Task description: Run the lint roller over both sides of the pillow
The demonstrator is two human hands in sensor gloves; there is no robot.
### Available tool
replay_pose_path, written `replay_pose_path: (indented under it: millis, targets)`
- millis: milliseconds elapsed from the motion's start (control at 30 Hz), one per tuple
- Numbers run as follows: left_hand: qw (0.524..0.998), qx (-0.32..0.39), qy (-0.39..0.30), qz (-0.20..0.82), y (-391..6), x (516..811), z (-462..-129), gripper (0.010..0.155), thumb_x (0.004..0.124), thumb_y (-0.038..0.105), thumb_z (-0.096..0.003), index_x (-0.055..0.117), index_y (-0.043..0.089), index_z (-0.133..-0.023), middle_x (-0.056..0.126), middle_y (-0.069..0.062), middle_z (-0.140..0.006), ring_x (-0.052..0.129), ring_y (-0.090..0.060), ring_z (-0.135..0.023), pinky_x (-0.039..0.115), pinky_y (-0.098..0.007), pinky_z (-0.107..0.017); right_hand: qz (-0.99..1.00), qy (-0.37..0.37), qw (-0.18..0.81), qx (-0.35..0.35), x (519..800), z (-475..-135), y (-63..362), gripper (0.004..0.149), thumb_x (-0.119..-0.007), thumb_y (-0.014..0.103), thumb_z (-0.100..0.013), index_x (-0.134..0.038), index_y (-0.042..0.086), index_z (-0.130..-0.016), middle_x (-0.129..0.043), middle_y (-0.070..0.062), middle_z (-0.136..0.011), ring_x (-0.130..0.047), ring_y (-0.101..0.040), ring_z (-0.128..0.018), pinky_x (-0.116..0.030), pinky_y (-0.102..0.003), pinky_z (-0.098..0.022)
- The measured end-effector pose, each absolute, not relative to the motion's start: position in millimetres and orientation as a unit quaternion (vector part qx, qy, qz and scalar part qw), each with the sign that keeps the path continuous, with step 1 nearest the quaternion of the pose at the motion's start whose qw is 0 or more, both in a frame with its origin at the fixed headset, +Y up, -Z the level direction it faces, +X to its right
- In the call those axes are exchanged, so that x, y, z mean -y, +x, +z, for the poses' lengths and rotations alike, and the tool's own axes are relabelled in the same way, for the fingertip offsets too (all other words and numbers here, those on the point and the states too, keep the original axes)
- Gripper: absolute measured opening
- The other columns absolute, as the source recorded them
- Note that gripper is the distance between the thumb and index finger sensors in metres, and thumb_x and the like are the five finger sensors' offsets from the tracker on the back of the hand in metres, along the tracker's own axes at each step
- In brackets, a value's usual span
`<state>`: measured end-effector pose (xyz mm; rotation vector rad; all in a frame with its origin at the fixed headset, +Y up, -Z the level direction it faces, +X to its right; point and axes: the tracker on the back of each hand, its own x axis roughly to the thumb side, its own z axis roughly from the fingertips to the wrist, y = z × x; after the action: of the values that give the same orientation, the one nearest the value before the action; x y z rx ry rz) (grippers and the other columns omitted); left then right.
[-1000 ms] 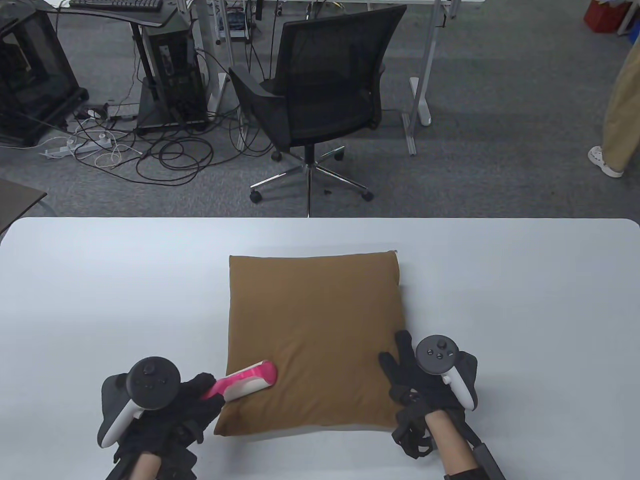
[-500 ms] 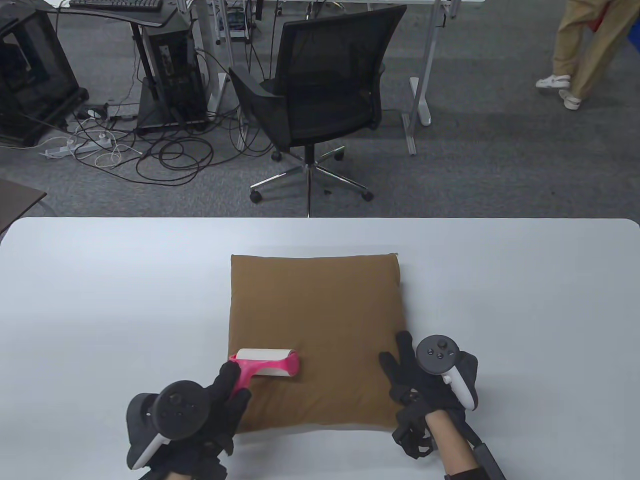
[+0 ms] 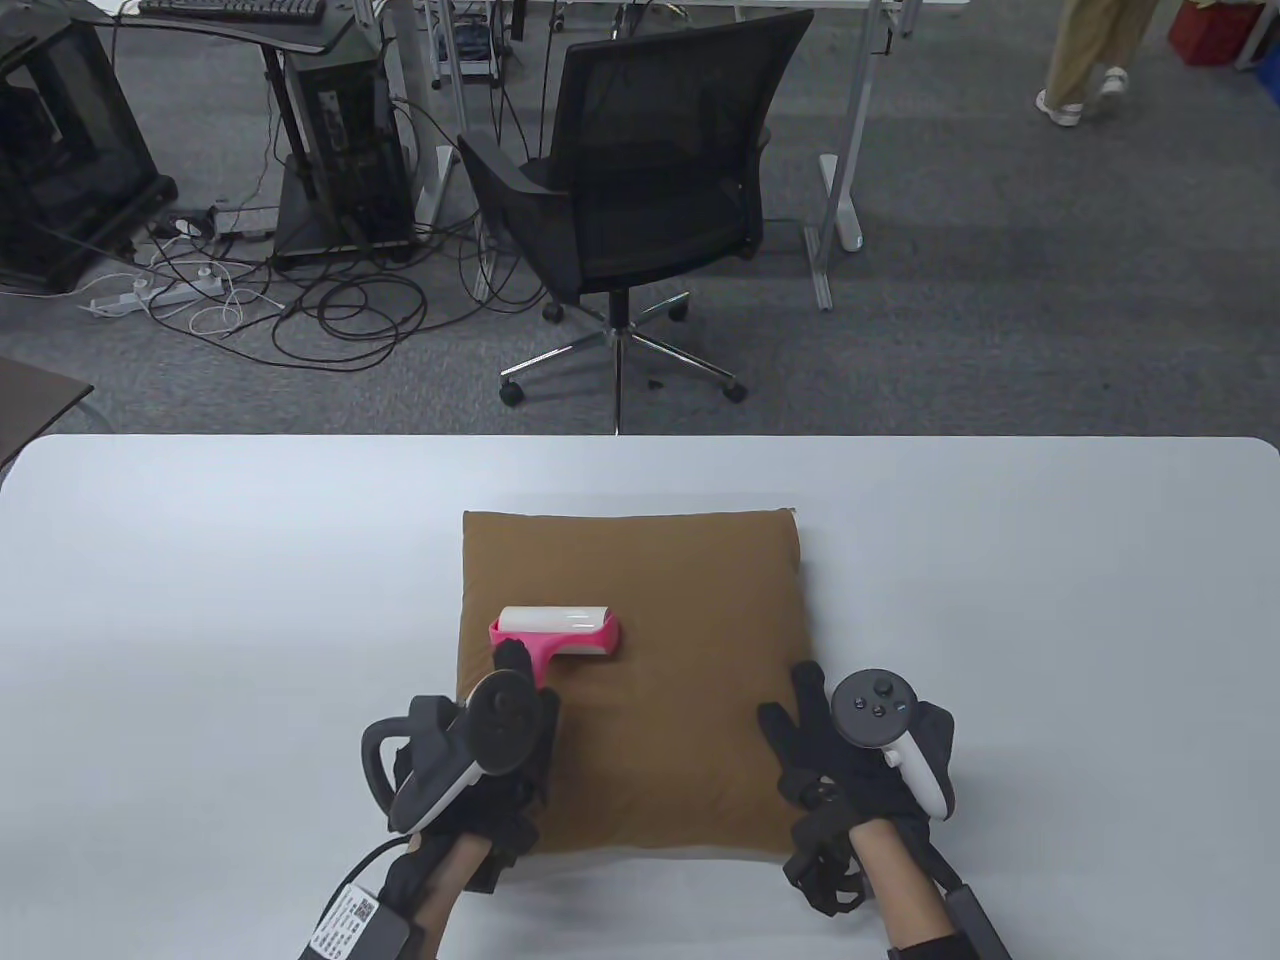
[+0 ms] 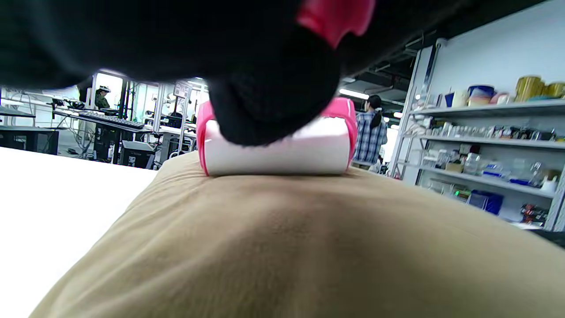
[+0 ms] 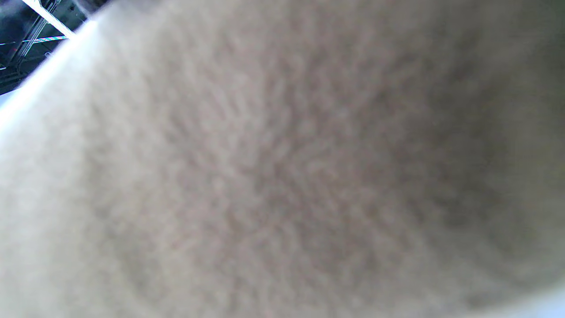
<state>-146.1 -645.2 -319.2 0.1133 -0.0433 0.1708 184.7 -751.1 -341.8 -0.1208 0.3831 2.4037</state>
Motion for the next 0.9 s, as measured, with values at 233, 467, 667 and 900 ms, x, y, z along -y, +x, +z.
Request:
replay_pose_path:
  millis: [233,467,667,900]
  targets:
    - [0.998,-0.036,0.013,0.051,-134.6,653.4,-363.0,0.065,0.065,0.045,-0.0536,0.049,0.009,-0.105,0.106,-0.004,-0.051,0.098,-0.012,-0.005,0.088,-0.047,-0.026,0.925,-0.046,0.346,-0.151,750.3,-343.7,184.0,0.072,-0.048,0.057,-0.060,-0.018,0.019,-0.113,-0.065,-0.040,-0.102,-0.088,-0.050,-0.071,-0.073,-0.063,-0.048]
    - [0.992,-0.083,-0.057,0.078,-134.6,665.9,-388.2,0.068,0.062,0.048,-0.0546,0.034,0.018,-0.109,0.101,-0.004,-0.063,0.097,-0.012,-0.013,0.086,-0.048,-0.033,0.925,-0.045,0.346,-0.151,749.7,-344.9,183.4,0.072,-0.048,0.057,-0.060,-0.018,0.019,-0.114,-0.065,-0.039,-0.102,-0.088,-0.049,-0.071,-0.073,-0.063,-0.048]
    - [0.994,-0.036,-0.032,0.097,-138.7,664.0,-375.6,0.068,0.067,0.048,-0.0532,0.043,0.011,-0.106,0.107,-0.006,-0.049,0.097,-0.010,-0.001,0.089,-0.046,-0.022,0.925,-0.044,0.346,-0.153,749.4,-345.7,183.8,0.072,-0.048,0.057,-0.060,-0.019,0.019,-0.113,-0.065,-0.040,-0.102,-0.088,-0.049,-0.071,-0.073,-0.063,-0.048]
    - [0.995,0.015,0.024,0.094,-141.2,654.5,-335.6,0.069,0.073,0.048,-0.0507,0.057,0.002,-0.099,0.109,-0.002,-0.032,0.097,-0.009,0.007,0.090,-0.044,-0.016,0.909,-0.045,0.379,-0.169,749.5,-347.3,192.2,0.073,-0.050,0.059,-0.060,-0.020,0.020,-0.114,-0.064,-0.039,-0.103,-0.087,-0.050,-0.072,-0.073,-0.063,-0.048]
